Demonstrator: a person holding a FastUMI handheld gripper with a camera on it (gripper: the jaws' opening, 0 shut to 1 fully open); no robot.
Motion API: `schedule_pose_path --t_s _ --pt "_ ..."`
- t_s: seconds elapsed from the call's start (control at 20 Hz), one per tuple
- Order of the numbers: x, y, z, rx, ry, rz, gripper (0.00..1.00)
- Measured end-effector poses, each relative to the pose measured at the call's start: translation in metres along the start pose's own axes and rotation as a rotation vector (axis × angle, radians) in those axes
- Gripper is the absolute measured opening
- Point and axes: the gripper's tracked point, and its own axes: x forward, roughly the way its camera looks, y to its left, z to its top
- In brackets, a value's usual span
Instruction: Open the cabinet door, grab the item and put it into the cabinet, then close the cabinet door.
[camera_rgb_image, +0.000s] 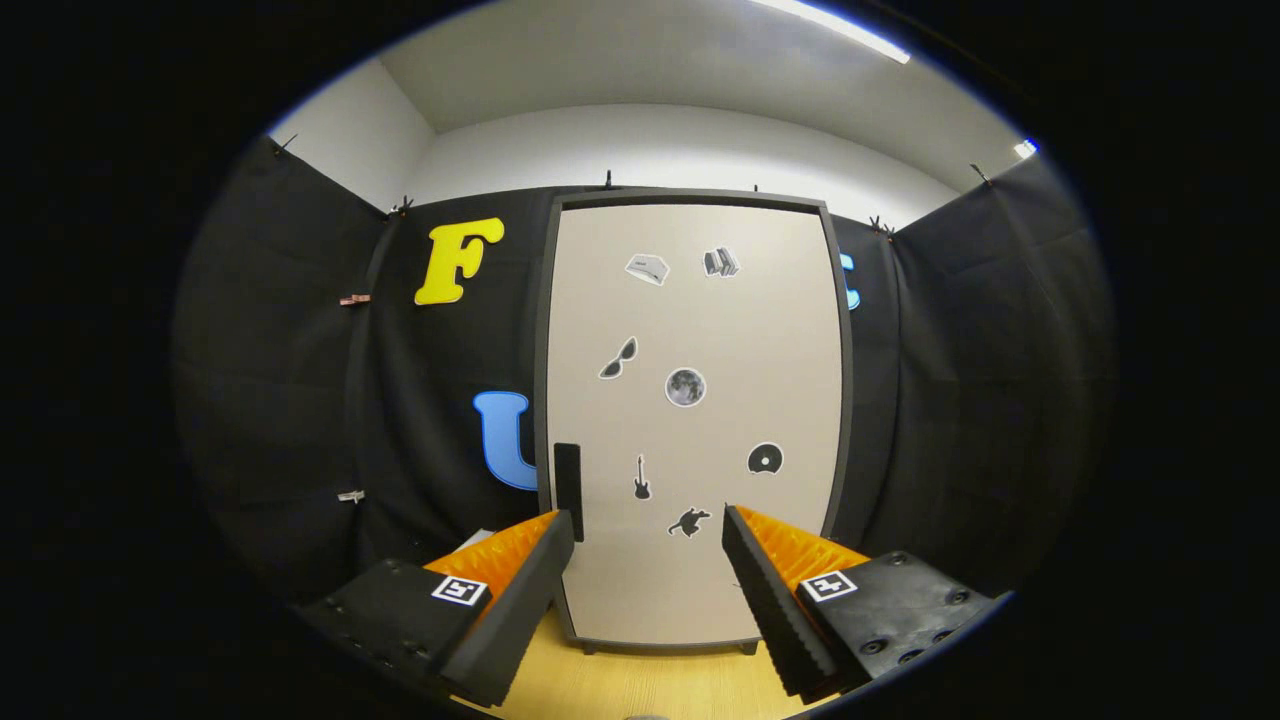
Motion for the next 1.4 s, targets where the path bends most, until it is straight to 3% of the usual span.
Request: schedule_pose_path --t_s 0.3,0.55,1.1,1.4 --pt "0.001 0.009 -0.008 0.021 0.026 0.091 0.97" --pt "0.021 0.026 -0.016 0.038 0.029 0.109 0.98" --pt "0.104 0.089 -0.035 0.020 0.001 -0.004 0.98" --pt "0.154 0.090 -0.056 0.028 0.010 -0.064 0.98"
